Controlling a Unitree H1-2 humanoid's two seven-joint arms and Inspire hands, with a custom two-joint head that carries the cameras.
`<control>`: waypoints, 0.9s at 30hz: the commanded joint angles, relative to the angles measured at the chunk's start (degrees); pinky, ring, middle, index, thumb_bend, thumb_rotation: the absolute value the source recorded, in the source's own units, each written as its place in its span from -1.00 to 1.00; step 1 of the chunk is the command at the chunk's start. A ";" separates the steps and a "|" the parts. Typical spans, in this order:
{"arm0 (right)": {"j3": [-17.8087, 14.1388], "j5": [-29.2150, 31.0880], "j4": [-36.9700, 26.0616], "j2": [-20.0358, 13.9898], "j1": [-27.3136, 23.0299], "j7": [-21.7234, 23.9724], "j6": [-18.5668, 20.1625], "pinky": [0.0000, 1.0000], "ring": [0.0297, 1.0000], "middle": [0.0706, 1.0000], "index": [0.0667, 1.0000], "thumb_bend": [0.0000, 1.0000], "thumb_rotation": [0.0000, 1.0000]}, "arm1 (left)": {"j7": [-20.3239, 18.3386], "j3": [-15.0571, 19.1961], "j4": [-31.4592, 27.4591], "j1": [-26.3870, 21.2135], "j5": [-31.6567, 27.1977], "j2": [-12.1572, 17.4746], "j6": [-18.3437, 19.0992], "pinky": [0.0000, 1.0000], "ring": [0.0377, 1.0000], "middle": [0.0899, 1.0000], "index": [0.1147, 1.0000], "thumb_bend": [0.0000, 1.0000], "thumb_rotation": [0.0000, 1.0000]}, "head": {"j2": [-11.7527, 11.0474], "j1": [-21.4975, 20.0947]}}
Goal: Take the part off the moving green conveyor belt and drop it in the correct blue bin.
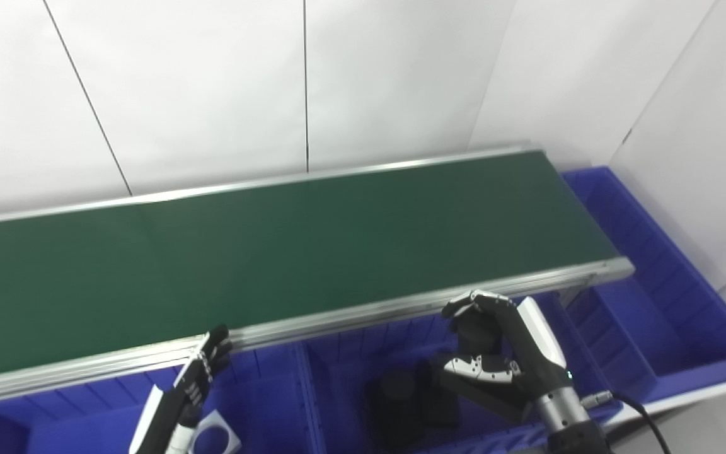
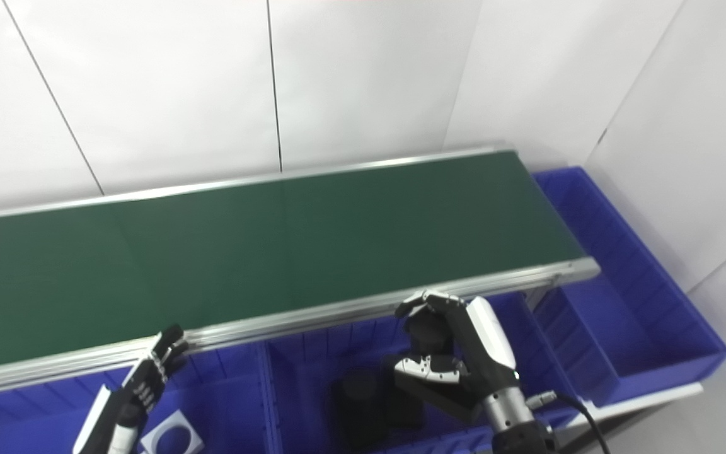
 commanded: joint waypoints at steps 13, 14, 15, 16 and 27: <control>-0.82 -5.80 2.99 -2.64 -1.99 -3.12 0.49 -0.40 -0.28 -0.14 0.01 0.03 -1.00 | -6.11 4.05 0.11 -0.78 -2.03 -1.65 -1.97 0.84 0.85 0.90 0.86 0.60 1.00 | 0.46 1.25; -0.91 -6.16 3.21 -3.05 -2.18 -3.21 0.48 -0.40 -0.28 -0.15 0.02 0.03 -1.00 | -6.35 4.23 0.17 -0.80 -2.11 -1.76 -1.97 0.83 0.85 0.90 0.85 0.59 1.00 | 0.46 1.25; -1.11 -6.62 3.50 -3.73 -2.53 -3.32 0.49 -0.41 -0.29 -0.15 0.02 0.02 -1.00 | -6.47 4.38 0.17 -0.79 -2.00 -1.87 -1.97 0.83 0.85 0.89 0.85 0.60 1.00 | 0.41 1.25; -1.20 -6.85 3.67 -4.13 -2.73 -3.41 0.48 -0.42 -0.29 -0.15 0.02 0.02 -1.00 | -6.57 4.53 0.17 -0.76 -1.89 -1.95 -1.97 0.83 0.85 0.89 0.84 0.61 1.00 | 0.39 1.28; -2.83 -6.99 7.18 -8.13 -5.79 -3.69 1.14 -0.30 -0.23 -0.09 -0.02 0.03 -1.00 | -6.70 5.06 -0.43 -0.39 -0.85 -1.67 -1.96 0.82 0.86 0.91 0.86 0.65 1.00 | 0.48 1.62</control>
